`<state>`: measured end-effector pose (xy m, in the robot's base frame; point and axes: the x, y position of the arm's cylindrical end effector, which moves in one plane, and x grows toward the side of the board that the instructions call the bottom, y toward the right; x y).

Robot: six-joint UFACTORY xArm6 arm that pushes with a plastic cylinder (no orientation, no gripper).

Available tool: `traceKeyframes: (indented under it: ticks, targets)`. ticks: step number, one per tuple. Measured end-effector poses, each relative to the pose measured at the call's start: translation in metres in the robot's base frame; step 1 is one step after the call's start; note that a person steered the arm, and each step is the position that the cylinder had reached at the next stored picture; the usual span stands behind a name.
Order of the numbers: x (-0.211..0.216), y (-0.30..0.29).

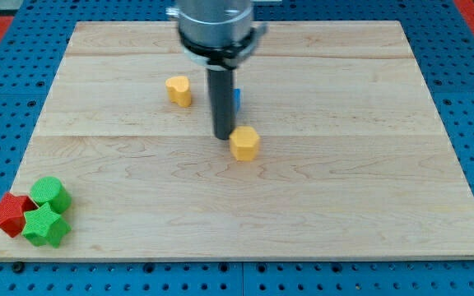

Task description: Move blue cube to the left side of the board

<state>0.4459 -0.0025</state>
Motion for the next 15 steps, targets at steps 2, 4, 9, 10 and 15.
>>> traceKeyframes:
  ticks: [2, 4, 9, 10, 15]
  targets:
    - [0.003, 0.009]
    - [-0.06, -0.017]
    - [-0.187, -0.055]
    - [-0.197, 0.009]
    - [-0.195, -0.073]
